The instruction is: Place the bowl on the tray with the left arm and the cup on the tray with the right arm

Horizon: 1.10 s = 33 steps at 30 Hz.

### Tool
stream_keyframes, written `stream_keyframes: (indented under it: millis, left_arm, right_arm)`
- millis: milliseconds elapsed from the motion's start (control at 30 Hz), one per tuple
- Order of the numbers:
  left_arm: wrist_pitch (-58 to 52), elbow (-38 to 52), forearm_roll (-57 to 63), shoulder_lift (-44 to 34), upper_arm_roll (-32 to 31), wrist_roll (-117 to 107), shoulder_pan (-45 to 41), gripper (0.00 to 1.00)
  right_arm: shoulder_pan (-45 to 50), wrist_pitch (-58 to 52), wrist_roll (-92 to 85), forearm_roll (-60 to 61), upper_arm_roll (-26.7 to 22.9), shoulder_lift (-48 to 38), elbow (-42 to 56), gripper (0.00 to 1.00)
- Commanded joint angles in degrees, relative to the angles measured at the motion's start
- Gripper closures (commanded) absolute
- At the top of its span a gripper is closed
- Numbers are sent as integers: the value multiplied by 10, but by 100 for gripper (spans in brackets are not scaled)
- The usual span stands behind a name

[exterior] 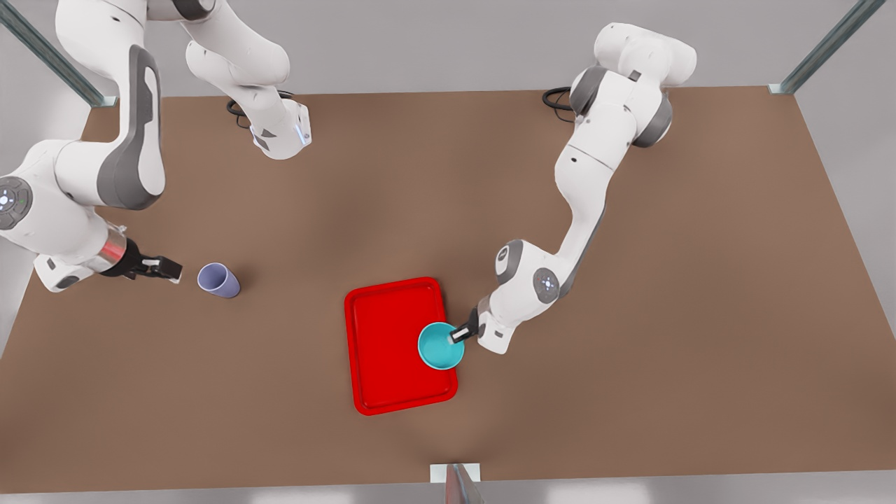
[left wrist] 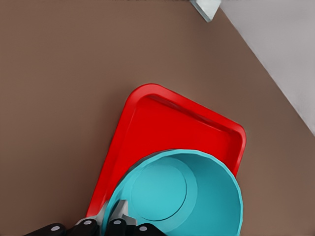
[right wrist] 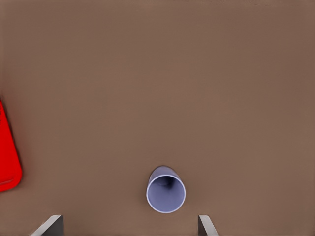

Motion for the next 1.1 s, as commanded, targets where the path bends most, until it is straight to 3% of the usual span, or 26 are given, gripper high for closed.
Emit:
stream_keyframes:
  millis: [0, 167, 333, 367, 400, 433, 733, 833, 967, 1067]
  left_arm:
    - [2, 8, -58, 7, 1, 4, 1, 79]
    - [97, 21, -59, 53, -22, 4, -7, 79]
    - [111, 30, -58, 72, -21, 6, -19, 79]
    - [129, 33, -58, 78, -21, 10, -24, 71]
    - [134, 34, -56, 83, -21, 16, -26, 15]
    - [134, 34, -56, 83, -21, 16, -27, 0]
    - [124, 33, -55, 61, -16, 6, -27, 0]
    - [26, 33, -53, 20, 12, 6, -20, 0]
    - [-156, 34, 9, -50, 130, 20, -20, 0]
    - [-393, 31, 62, -126, 263, 279, 0, 0]
  right_arm:
    - [-5, 0, -1, 0, 0, 0, 0, 0]
    - [-28, 23, -51, 12, -13, -15, -44, 0]
    - [-51, 45, -119, 40, -28, -15, -110, 0]
    - [-48, 61, -131, 41, -29, -18, -133, 0]
    - [-49, 104, -149, 41, -30, -22, -166, 0]
    - [-54, 121, -161, 41, -31, -23, -187, 0]
    - [-64, 185, -188, 46, -43, -16, -259, 0]
    - [-71, 185, -208, 46, -44, -16, -258, 0]
    - [-73, 191, -208, 48, -45, -10, -259, 0]
    - [-77, 201, -208, 77, -51, 2, -267, 0]
